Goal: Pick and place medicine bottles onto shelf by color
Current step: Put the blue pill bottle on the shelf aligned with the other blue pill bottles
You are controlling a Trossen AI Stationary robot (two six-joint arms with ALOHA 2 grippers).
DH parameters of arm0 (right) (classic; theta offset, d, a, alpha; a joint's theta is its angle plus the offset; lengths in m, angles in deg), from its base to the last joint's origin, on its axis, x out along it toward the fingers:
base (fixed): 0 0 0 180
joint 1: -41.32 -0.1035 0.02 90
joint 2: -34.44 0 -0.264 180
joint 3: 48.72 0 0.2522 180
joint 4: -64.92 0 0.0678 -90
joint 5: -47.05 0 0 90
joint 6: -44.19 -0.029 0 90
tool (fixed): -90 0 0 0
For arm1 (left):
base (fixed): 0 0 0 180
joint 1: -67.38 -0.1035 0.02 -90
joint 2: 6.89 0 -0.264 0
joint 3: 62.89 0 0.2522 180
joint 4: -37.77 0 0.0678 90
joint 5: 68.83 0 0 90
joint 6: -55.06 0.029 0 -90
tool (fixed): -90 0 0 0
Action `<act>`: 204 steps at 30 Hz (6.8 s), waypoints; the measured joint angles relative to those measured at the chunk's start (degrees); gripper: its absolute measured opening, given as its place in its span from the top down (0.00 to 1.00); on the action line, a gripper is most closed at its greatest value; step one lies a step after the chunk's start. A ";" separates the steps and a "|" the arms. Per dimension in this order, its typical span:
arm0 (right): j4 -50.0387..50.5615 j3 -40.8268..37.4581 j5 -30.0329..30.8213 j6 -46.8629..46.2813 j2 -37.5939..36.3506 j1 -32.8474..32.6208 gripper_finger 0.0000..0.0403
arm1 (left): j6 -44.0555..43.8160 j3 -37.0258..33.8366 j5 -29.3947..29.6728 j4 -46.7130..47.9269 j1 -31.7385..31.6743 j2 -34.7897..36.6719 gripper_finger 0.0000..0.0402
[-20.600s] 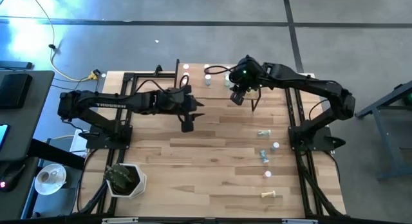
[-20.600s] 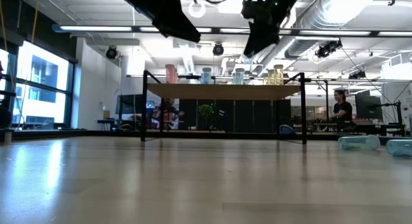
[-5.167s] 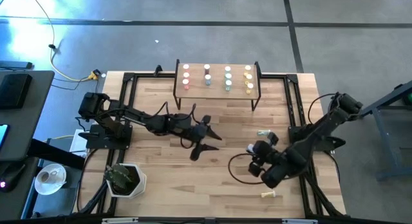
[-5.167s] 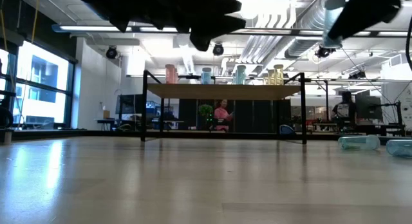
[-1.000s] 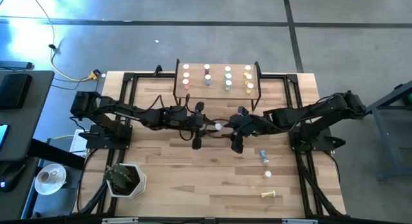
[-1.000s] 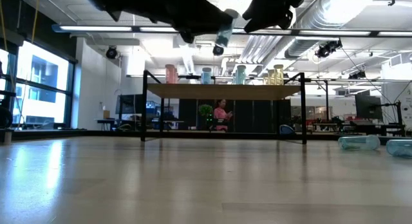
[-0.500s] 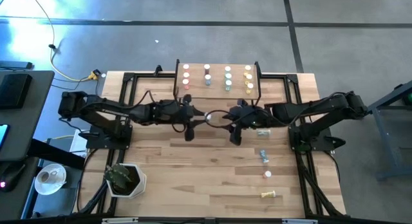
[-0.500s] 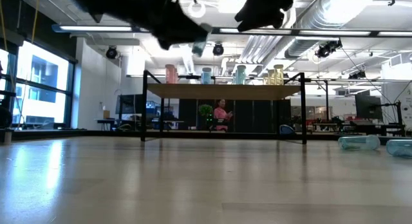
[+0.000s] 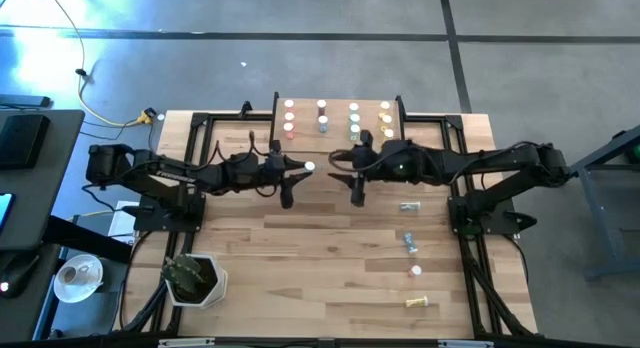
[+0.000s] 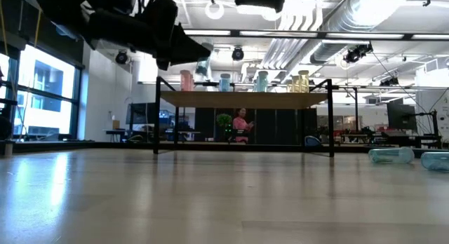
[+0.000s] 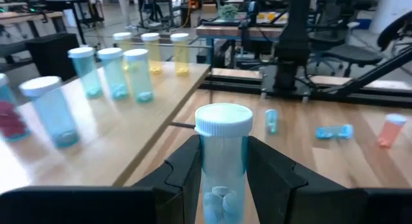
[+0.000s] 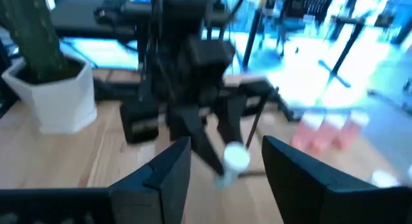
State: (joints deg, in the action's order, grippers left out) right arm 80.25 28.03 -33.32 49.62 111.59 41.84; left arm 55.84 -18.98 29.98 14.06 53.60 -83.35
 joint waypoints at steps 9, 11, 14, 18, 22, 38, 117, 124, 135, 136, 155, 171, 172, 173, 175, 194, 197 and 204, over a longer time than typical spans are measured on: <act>-11.30 0.00 -8.41 3.65 3.66 7.73 0.54 | 1.44 -0.11 -4.85 -3.31 -4.90 -0.02 0.75; -11.49 0.00 -9.60 3.65 4.60 9.08 0.54 | 1.30 -0.11 -5.64 -3.37 -5.57 -0.02 0.75; -12.96 0.00 -12.79 2.96 6.21 10.73 0.54 | 0.94 -0.11 -5.80 -3.28 -5.77 -0.04 0.75; -16.26 0.00 -17.68 1.03 8.79 12.20 0.54 | 0.91 -0.11 -5.74 -3.33 -5.77 -0.04 0.75; -17.44 0.00 -19.60 1.63 10.13 12.65 0.54 | 0.93 -0.11 -5.04 -3.35 -5.77 -0.04 0.75; -5.88 12.11 -20.70 4.34 18.35 13.81 0.54 | 2.86 -0.11 -3.78 -5.08 -5.75 -0.09 0.75; 8.71 16.55 -20.25 3.39 20.33 14.22 0.72 | 5.44 -0.06 -2.09 -4.29 -5.66 -0.09 0.51; 9.03 16.55 -19.39 3.48 20.05 14.22 0.72 | 5.10 -0.06 -1.17 -4.17 -5.68 -0.09 0.50; 12.38 16.57 -16.49 3.59 15.91 15.75 0.72 | 5.44 -0.04 1.33 -4.23 -5.68 -0.02 0.50; 12.81 16.56 -15.74 3.61 15.40 16.10 0.72 | 5.44 -0.04 1.35 -4.17 -5.68 0.12 0.50; 12.65 16.59 -15.77 5.10 4.37 25.79 0.72 | 5.46 -0.04 1.50 -2.02 -5.68 5.44 0.50; 12.04 10.78 -19.41 2.46 10.56 25.64 0.72 | 5.46 -0.04 1.50 -0.85 -5.70 6.29 0.50; 11.26 10.28 -19.31 2.43 11.00 25.36 0.72 | 5.46 -0.04 1.48 -0.87 -5.70 6.29 0.50; 10.62 9.91 -19.34 2.36 11.46 25.07 0.72 | 5.46 -0.04 1.48 -0.86 -5.70 6.29 0.50; 9.96 9.68 -19.37 2.32 12.67 24.27 0.72 | 5.46 -0.04 1.48 -0.86 -5.68 6.29 0.50; 6.66 9.64 -15.76 3.91 17.05 23.86 0.72 | 5.48 -0.06 2.18 -0.86 -5.70 6.29 0.50; 6.50 9.64 -15.76 4.05 17.05 24.00 0.72 | 5.48 -0.06 2.18 -0.86 -5.70 6.29 0.50; 4.70 9.64 -15.74 5.09 17.05 24.85 0.72 | 5.48 -0.06 2.22 -0.86 -5.70 6.29 0.50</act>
State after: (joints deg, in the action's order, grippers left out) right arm 84.95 37.66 -49.06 54.72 128.64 66.69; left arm 61.32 -19.05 32.20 13.21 47.90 -77.06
